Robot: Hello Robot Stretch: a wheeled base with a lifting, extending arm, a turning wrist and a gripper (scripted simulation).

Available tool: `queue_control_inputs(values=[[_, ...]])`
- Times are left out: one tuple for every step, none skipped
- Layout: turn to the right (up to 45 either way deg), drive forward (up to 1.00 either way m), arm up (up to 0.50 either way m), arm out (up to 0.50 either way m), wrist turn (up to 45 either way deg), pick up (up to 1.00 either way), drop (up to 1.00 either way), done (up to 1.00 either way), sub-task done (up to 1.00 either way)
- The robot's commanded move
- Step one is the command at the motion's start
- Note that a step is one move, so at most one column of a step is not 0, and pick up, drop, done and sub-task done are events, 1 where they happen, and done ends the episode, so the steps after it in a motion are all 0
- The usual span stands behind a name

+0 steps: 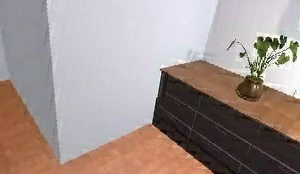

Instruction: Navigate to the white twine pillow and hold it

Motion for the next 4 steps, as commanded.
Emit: queue_control_inputs(values=[[-45.0,0.0,0.0,0.0,0.0,0.0,0.0,0.0,0.0],[-21.0,0.0,0.0,0.0,0.0,0.0,0.0,0.0,0.0],[0.0,0.95,0.0,0.0,0.0,0.0,0.0,0.0,0.0],[-45.0,0.0,0.0,0.0,0.0,0.0,0.0,0.0,0.0]])
